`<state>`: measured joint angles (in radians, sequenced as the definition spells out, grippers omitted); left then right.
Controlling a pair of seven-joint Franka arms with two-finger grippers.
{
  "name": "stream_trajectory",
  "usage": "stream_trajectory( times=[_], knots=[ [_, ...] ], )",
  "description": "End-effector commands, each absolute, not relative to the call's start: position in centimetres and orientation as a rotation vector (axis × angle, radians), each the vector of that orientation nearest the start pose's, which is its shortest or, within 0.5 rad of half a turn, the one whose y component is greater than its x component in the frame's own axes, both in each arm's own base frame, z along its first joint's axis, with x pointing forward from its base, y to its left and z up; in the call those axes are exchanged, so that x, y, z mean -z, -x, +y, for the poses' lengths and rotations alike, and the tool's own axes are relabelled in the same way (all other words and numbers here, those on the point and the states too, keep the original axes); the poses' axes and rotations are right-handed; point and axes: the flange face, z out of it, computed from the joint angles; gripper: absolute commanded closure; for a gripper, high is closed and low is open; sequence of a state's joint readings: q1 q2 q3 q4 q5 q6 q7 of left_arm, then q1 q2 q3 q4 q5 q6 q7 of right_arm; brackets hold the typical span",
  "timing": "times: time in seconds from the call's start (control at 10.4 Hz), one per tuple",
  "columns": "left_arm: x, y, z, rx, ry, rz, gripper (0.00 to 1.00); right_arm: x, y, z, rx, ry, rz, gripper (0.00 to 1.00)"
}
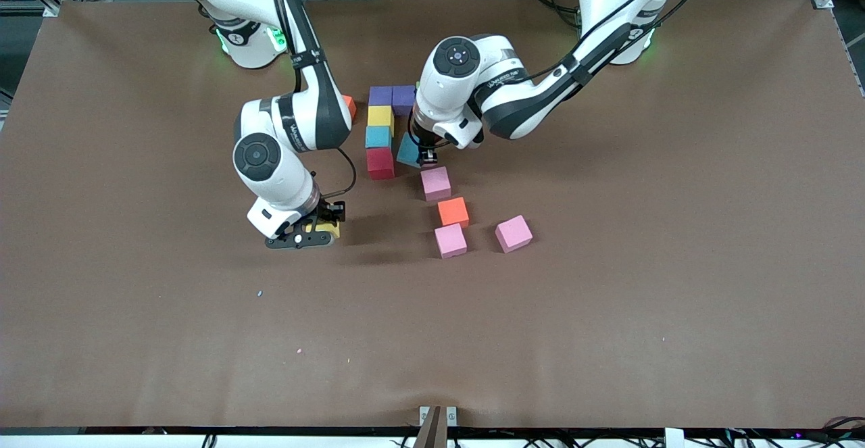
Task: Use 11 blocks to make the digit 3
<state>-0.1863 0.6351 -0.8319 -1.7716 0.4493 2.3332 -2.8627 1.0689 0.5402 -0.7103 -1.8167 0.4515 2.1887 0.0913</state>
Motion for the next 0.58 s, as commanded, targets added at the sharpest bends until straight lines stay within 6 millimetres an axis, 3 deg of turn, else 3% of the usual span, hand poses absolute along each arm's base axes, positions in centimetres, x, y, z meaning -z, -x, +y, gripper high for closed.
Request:
stream_trajectory(
  times=[0.0, 0.19, 0.48],
  knots=[
    [-29.8, -37.9, -53.8, 0.067, -1.619, 2.491, 1.00, -30.2, -57.3, 27.6, -0.010, 3.096, -0.084, 0.81],
    [-29.7, -35.5, -55.4, 0.066, -1.662, 2.462, 1.00, -30.0, -57.0, 27.9, -0.021, 3.098, -0.122, 0.80],
    [-29.5, -36.0, -54.9, 0.057, -1.657, 2.471, 1.00, -29.2, -56.4, 27.2, -0.063, 3.104, -0.151, 0.80]
  ],
)
